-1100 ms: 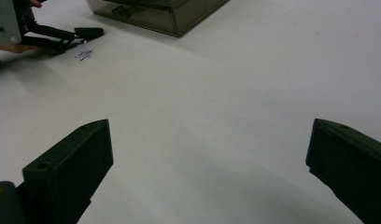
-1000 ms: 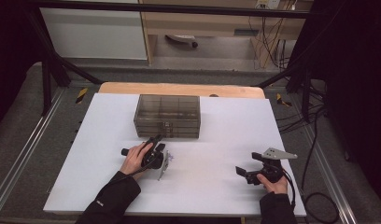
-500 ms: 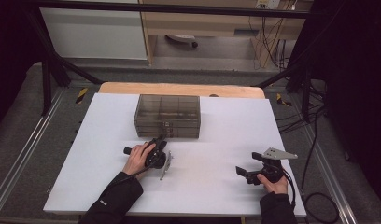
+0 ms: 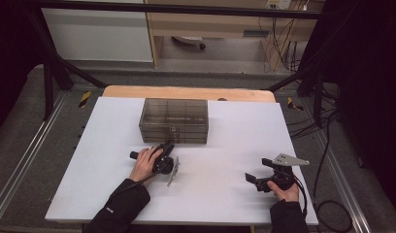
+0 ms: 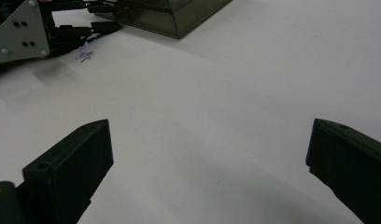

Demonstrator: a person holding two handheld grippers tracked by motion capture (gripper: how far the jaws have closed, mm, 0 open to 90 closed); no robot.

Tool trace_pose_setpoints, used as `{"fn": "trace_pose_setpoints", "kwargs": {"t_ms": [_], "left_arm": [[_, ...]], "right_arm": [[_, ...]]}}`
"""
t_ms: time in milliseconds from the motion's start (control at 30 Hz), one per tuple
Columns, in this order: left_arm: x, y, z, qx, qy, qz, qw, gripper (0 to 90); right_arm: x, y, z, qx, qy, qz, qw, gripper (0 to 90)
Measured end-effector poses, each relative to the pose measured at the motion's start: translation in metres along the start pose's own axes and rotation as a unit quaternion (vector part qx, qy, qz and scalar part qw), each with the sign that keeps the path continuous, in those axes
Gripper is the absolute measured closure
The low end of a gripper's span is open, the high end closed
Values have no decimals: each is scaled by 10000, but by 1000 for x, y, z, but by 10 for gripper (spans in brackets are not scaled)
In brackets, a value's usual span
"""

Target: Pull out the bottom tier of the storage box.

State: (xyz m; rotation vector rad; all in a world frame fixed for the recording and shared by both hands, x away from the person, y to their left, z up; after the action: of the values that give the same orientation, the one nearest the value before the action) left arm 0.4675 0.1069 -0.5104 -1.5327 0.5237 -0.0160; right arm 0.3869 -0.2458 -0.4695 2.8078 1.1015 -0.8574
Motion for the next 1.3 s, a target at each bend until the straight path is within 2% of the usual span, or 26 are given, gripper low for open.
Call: {"fn": "trace_pose_setpoints", "kwargs": {"t_ms": [167, 800, 933, 1033, 1300], "left_arm": [[1, 1, -1, 173, -20, -103, 9998, 740], [0, 1, -1, 233, -109, -113, 9996, 746], [0, 1, -1, 284, -128, -154, 9994, 770], [0, 1, -2, 396, -173, -216, 9988, 792], [0, 1, -2, 401, -176, -222, 9988, 801]], "right_arm": [[0, 0, 0, 1, 1, 6, 10000, 13], [-1, 0, 0, -8, 5, 9, 10000, 13], [-1, 0, 0, -6, 4, 10, 10000, 13], [-1, 0, 0, -14, 9, 9, 10000, 13], [-1, 0, -1, -10, 24, 2, 10000, 13]]}}
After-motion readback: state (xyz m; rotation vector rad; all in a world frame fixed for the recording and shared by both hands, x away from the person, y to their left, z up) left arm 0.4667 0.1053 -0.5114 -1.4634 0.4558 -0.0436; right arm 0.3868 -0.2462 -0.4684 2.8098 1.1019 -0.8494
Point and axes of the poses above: each handheld gripper's, and its own axes: x roughly forward along the jaws, z roughly out of its underside, y roughly to its right, the point moved 5 cm from there along x, roughly forward along the jaws
